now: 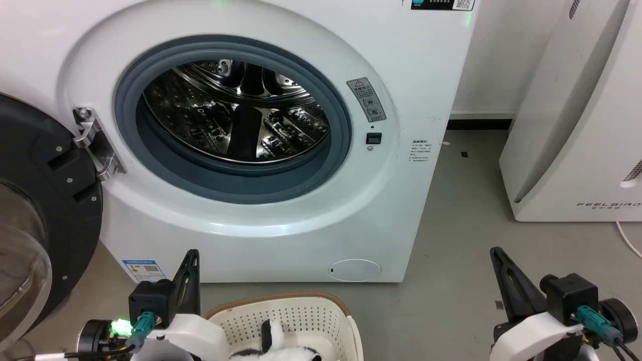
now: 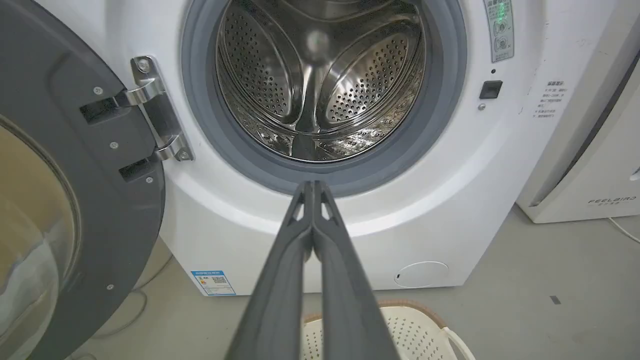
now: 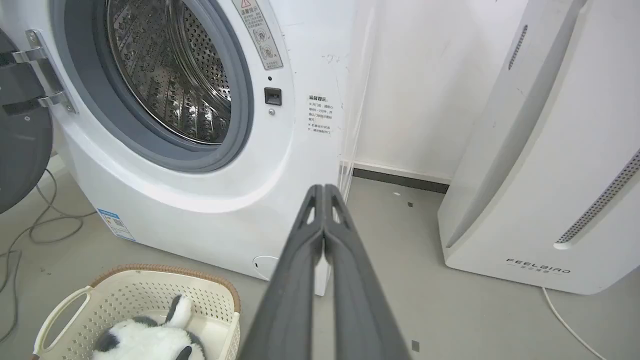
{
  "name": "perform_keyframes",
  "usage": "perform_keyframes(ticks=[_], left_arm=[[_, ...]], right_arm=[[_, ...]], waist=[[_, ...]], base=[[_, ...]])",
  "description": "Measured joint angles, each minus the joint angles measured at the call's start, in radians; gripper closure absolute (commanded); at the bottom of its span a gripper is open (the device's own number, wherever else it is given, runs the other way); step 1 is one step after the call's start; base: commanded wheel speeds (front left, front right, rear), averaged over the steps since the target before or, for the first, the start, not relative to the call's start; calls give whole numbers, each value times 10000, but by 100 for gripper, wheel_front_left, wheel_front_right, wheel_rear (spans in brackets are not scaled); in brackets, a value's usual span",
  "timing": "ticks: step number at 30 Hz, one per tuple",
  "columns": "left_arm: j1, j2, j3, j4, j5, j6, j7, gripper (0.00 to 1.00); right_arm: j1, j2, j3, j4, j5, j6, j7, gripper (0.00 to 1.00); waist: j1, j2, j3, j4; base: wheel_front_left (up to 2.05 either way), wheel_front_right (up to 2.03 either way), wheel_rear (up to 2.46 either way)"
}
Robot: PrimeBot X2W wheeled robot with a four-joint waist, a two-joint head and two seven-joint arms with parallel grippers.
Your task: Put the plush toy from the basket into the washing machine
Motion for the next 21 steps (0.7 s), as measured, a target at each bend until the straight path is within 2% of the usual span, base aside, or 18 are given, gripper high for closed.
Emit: perform_keyframes(ticks=[15, 16, 21], left_arm=[[0, 0, 0, 0, 0, 0, 0, 100], [4, 0, -2, 2, -2, -2, 0, 0], [7, 0, -10, 6, -2, -2, -2, 0]], right_arm=[[0, 0, 0, 0, 0, 0, 0, 100], [3, 0, 4, -2, 6, 0, -2, 0], [4, 0, 15, -2, 13, 0, -2, 0]], waist=[[0, 0, 0, 0], [0, 0, 0, 0], [0, -1, 3, 0]], base=[[0, 0, 0], [0, 0, 0], [0, 0, 0]])
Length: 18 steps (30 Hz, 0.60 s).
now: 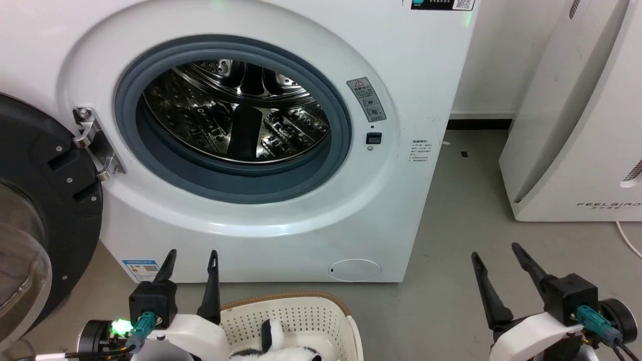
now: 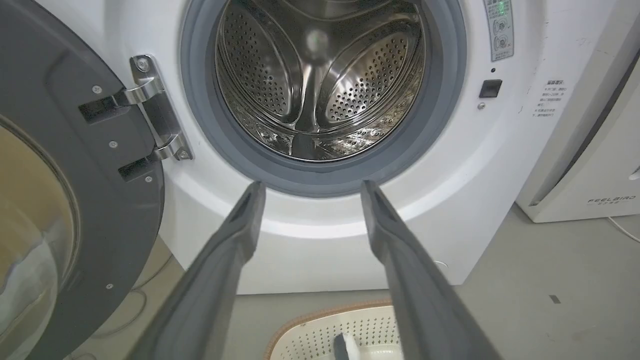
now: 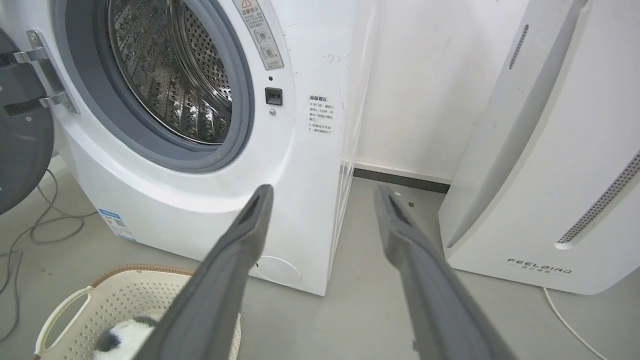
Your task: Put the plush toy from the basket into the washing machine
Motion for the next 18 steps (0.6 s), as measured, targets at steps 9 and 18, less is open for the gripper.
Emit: perform_keyframes(ticks=[9, 18], left_arm=[[1, 0, -92, 6, -107, 2, -113, 0], [1, 0, -190, 111, -286, 12, -313, 0]], right_arm=[[0, 0, -65, 4, 115, 0, -128, 0], [0, 0, -165, 46, 265, 0, -330, 0]], waist=[[0, 0, 28, -6], [0, 0, 95, -32]], base=[[0, 0, 0], [0, 0, 0]])
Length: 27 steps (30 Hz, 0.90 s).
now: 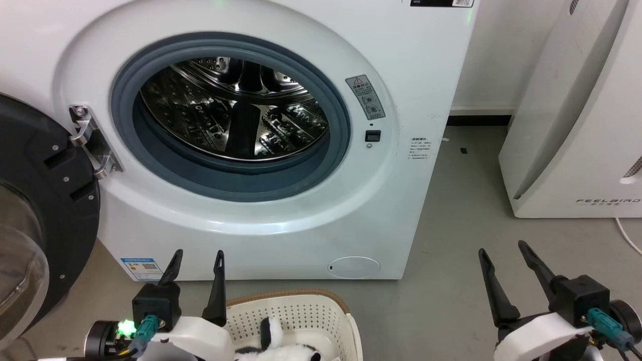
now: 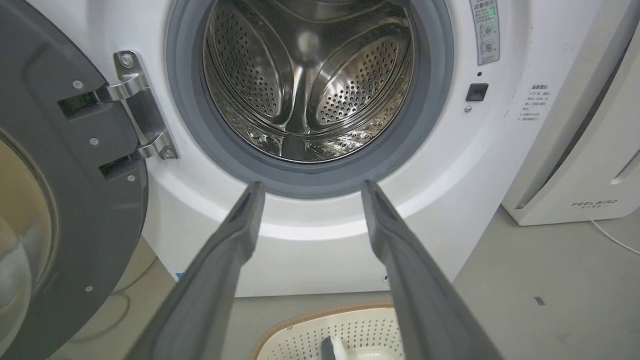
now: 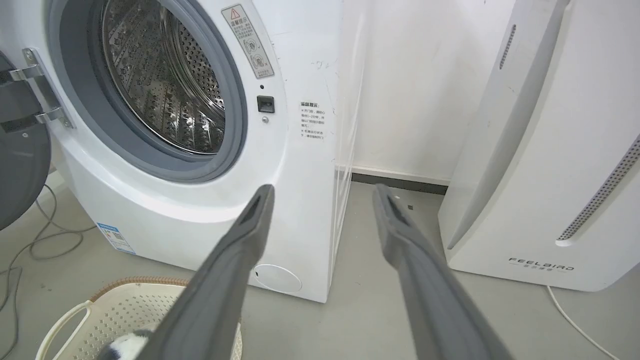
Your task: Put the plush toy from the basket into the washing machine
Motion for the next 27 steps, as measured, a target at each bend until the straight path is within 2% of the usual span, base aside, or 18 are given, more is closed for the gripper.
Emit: perform_keyframes(ticks=[27], left_arm=[[-371, -2, -460, 1133, -608, -4, -577, 0]], right_arm=[[-223, 0, -119, -155, 362, 0, -560, 0]], waist=[[1, 0, 780, -166]], base=[[0, 0, 0]])
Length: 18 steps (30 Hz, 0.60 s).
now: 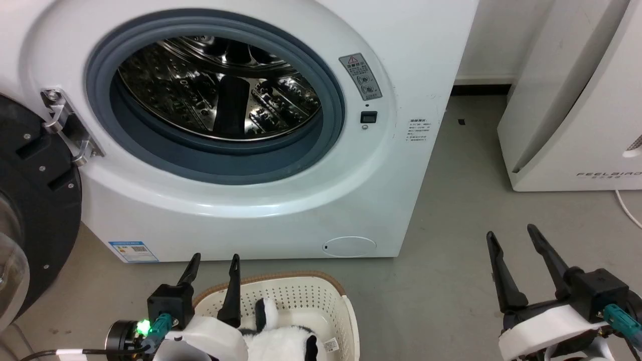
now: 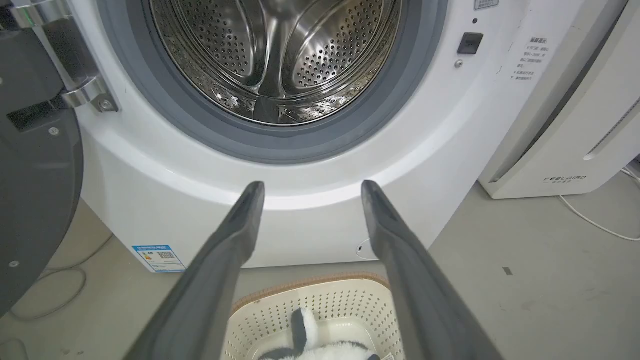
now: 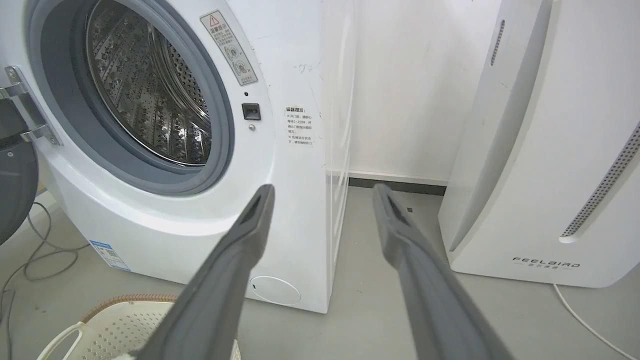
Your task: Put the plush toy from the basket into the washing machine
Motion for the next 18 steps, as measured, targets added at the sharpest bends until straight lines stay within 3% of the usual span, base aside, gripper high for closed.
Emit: perform_keyframes(ticks=[18], left_arm=[[-1171, 4, -151, 1862, -167, -188, -357, 0]], right_arm=[[-349, 0, 33, -389, 94, 0, -353, 0]], waist=[[0, 0, 1222, -212]], base=[[0, 0, 0]])
